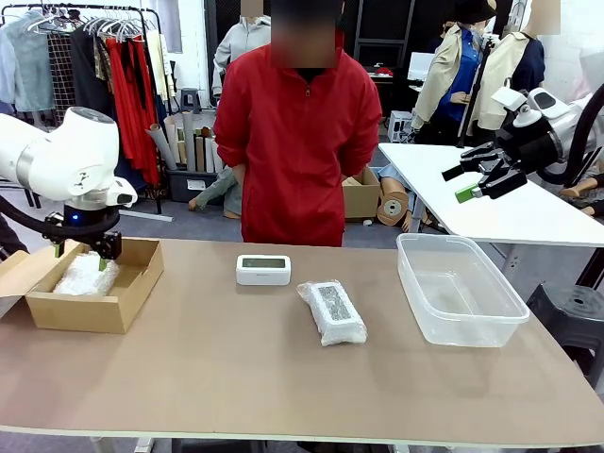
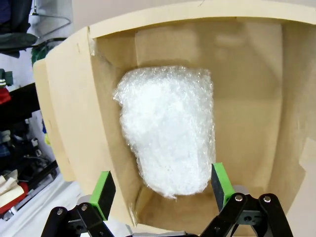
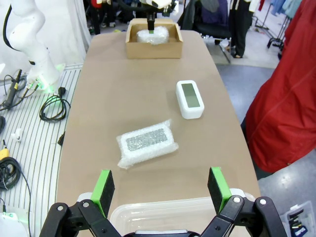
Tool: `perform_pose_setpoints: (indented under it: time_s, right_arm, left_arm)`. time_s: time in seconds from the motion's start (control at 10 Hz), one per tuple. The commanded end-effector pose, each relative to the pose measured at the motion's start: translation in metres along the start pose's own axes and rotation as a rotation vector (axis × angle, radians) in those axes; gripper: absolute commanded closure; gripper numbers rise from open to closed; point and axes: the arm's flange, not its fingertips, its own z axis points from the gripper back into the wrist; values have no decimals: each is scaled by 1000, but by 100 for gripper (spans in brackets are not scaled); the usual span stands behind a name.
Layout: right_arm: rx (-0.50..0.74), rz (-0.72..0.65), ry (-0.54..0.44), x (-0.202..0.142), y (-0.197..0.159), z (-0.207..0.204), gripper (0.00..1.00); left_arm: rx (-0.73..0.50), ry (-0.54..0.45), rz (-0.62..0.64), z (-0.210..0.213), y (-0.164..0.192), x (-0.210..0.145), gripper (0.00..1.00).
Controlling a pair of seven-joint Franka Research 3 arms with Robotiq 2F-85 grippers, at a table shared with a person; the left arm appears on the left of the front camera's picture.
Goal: Separate and place wrapped and unwrapped clocks.
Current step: If the picked Digital clock is wrapped, place it in the Package Box ; if not, place it in the Organizing box, then pick up the Digital clock indicated by the person.
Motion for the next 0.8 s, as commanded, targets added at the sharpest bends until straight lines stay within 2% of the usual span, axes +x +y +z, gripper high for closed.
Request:
perform_pose_setpoints:
  time_s: [0.0,0.1,0.7]
  right_arm:
    - [-3,3,-2,1,1,1,0]
    - [-3,3,-2,1,1,1,0]
    - [-3,3,-2,1,1,1,0]
  left_arm:
    - [-45,-9,-19,5,0,-12,0]
    - [0,0,0,0,0,0,0]
    - [0,0,0,0,0,0,0]
